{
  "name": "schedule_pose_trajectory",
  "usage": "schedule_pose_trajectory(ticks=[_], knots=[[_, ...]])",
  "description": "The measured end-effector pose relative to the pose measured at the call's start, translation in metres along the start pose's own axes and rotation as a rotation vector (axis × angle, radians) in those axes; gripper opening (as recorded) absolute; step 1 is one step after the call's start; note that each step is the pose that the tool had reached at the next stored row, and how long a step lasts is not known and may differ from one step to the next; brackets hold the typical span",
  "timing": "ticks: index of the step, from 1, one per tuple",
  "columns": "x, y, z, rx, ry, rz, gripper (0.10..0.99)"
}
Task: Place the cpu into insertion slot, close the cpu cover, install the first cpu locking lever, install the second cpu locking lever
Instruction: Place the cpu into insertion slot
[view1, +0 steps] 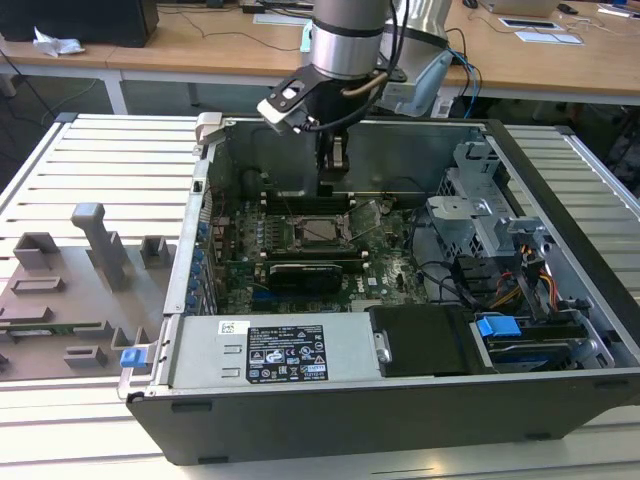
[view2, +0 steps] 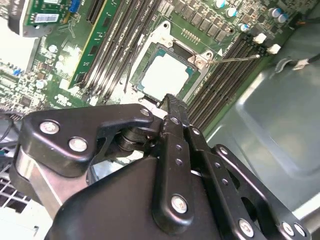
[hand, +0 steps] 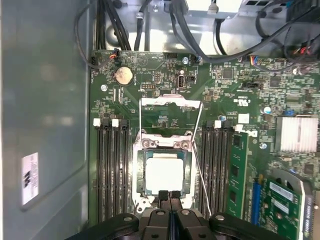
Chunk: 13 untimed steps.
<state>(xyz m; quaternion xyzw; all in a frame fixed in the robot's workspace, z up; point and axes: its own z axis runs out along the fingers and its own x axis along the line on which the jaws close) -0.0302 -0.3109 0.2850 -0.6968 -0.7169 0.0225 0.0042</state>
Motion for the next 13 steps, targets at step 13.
schedule_pose_trajectory(ticks=[13], knots=[[-0.0002, -0.0002, -0.0063, 0.0, 0.0, 0.0, 0.106]])
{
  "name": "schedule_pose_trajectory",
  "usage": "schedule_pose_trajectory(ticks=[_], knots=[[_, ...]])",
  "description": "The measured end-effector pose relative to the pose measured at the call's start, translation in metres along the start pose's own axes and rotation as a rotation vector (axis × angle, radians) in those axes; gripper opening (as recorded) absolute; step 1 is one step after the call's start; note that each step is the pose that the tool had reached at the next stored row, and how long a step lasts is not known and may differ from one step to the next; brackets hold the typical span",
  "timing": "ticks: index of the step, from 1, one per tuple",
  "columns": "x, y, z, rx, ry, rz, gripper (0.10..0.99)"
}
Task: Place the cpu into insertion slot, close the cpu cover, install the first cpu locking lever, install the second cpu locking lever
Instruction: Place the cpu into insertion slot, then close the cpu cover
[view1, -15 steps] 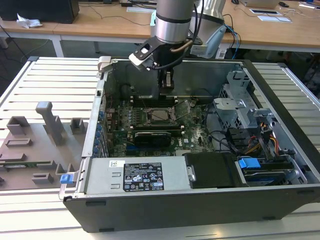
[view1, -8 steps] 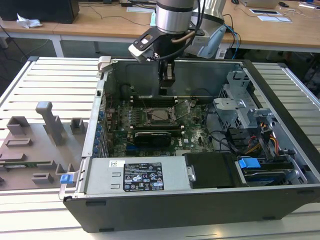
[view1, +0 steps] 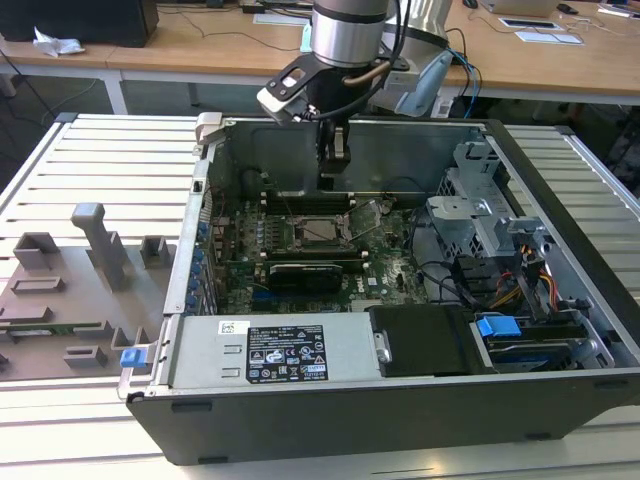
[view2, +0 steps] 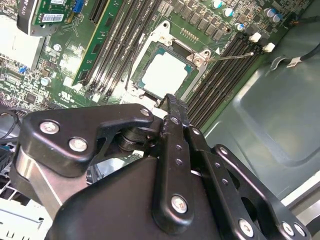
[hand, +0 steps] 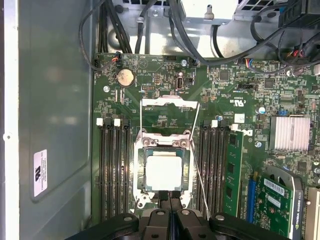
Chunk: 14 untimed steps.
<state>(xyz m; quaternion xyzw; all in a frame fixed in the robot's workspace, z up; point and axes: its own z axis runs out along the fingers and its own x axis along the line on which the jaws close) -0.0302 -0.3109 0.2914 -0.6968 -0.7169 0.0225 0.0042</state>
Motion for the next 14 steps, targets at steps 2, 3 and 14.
schedule_pose_trajectory(ticks=[2, 3, 14], knots=[[0.0, 0.0, -0.0002, 0.0, 0.0, 0.0, 0.106], [0.0, 0.0002, -0.0004, 0.0, 0.0, 0.0, 0.106], [-0.0012, 0.0498, -0.0023, 0.002, -0.0164, 0.001, 0.106]])
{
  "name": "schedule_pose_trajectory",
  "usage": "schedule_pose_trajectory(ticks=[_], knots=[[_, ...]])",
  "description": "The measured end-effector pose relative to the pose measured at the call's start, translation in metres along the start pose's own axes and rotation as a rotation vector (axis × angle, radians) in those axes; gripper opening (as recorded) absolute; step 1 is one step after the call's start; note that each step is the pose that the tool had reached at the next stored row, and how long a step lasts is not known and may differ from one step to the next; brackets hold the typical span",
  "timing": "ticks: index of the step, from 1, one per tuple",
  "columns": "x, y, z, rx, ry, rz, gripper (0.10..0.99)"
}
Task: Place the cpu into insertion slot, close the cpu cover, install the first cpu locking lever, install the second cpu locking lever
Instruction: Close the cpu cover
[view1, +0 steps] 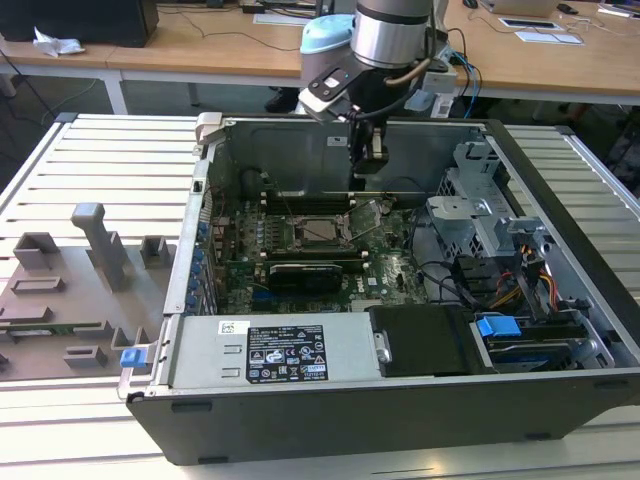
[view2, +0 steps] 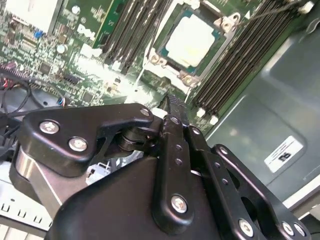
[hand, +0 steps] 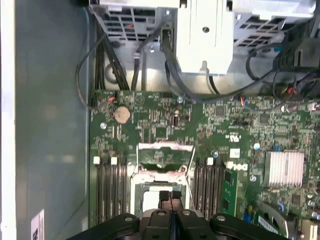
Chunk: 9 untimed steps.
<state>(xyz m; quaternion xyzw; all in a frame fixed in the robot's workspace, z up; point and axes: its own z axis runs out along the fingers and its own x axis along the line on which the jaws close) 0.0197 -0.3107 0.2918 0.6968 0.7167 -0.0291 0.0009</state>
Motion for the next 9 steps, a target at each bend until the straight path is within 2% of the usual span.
schedule_pose_trajectory(ticks=[4, 9], knots=[[-0.0003, 0.0127, -0.0004, 0.002, -0.0093, 0.0, 0.106], [-0.0005, 0.0226, -0.0008, 0.004, -0.0144, 0.0, 0.106]])
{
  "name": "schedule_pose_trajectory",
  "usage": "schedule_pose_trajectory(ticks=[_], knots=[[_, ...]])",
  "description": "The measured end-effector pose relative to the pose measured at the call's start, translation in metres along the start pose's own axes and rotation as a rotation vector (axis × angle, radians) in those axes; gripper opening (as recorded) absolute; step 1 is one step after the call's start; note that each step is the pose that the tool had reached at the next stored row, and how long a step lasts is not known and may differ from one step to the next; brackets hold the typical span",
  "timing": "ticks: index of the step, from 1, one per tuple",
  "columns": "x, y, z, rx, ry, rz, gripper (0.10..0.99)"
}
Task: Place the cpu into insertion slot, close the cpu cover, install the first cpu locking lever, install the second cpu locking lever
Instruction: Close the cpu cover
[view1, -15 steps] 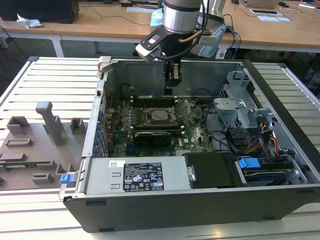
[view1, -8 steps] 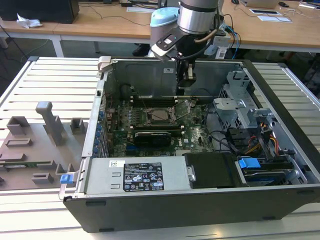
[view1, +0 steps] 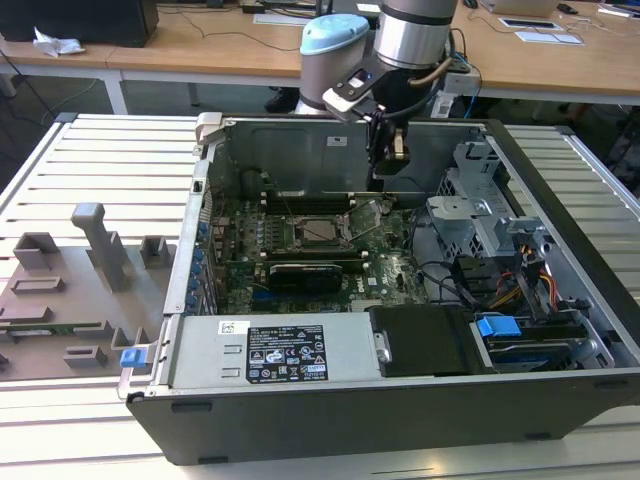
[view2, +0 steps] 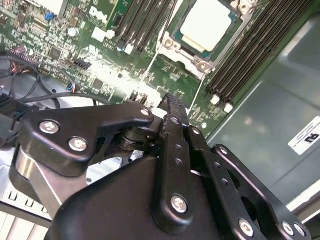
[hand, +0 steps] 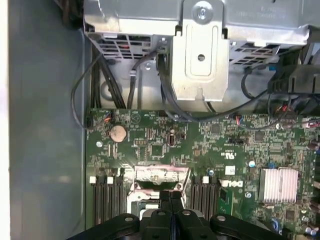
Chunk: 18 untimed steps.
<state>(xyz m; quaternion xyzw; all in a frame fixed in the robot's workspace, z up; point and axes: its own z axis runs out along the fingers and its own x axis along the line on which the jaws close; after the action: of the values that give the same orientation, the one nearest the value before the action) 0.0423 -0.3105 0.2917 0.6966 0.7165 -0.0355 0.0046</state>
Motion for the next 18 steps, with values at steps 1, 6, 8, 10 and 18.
schedule_pose_trajectory(ticks=[1, 6, 8, 10, 18], knots=[[-0.0001, 0.0019, -0.0001, 0.0, -0.0007, 0.0, 0.106], [0.0001, 0.0142, -0.0002, 0.003, -0.0029, 0.0, 0.106], [0.0002, 0.0148, 0.0029, 0.004, -0.003, 0.0, 0.106], [0.0005, 0.0191, 0.0052, 0.004, -0.0029, 0.0, 0.106], [0.0012, 0.0527, 0.0064, 0.005, -0.003, 0.0, 0.106]])
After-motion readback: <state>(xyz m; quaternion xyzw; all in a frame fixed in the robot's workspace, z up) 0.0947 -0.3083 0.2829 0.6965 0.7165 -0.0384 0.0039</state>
